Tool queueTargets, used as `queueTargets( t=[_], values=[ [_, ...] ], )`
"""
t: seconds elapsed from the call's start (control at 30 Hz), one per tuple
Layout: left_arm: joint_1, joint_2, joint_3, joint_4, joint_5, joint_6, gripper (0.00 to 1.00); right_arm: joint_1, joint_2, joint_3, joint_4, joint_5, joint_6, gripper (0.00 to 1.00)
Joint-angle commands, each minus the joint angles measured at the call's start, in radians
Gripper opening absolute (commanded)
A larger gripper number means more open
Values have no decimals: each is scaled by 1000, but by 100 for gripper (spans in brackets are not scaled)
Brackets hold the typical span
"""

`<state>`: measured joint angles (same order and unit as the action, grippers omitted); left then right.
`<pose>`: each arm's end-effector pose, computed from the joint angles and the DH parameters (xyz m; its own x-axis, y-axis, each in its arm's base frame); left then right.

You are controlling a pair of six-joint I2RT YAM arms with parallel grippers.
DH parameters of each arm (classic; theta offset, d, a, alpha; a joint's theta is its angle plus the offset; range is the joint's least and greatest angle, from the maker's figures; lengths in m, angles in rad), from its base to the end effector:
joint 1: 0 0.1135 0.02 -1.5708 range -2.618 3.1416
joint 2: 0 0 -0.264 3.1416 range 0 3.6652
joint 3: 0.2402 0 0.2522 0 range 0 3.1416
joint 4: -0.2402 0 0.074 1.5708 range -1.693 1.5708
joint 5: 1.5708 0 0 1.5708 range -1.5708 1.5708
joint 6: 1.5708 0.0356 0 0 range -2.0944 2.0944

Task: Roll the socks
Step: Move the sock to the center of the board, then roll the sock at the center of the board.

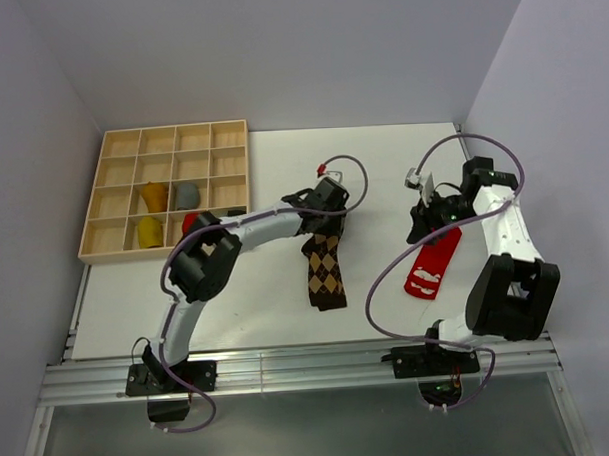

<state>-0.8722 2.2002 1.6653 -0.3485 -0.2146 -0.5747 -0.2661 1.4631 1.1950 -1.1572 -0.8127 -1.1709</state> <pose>0.3182 -0.3671 0.1696 -0.7767 0.0989 -0.6221 0.2849 0.9360 -0.2068 0.2557 -0.0429 0.2715 -0.4446 -0.5352 -0.7182 -0.8484 0.5087 0.1462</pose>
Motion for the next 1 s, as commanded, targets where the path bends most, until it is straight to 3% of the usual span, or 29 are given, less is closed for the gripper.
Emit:
queueTargets(
  t=[0.0, 0.2, 0.37, 0.47, 0.6, 0.97],
  values=[
    [53, -173, -44, 46, 53, 10, 51, 42, -107, -70, 6, 18, -70, 55],
    [140, -424, -168, 108, 116, -62, 57, 229, -208, -212, 174, 98, -19, 57],
    [165, -526, -150, 19, 69, -92, 56, 315, -213, -216, 96, 84, -133, 60],
    [191, -609, -196, 31, 72, -134, 56, 415, -248, -286, 149, 136, -131, 61],
    [242, -674, -207, -10, 49, -151, 57, 605, -279, -347, 253, 190, -81, 61],
    [295, -806, -282, -30, 32, -152, 57, 907, -345, -505, 516, 317, 63, 59]
  ],
)
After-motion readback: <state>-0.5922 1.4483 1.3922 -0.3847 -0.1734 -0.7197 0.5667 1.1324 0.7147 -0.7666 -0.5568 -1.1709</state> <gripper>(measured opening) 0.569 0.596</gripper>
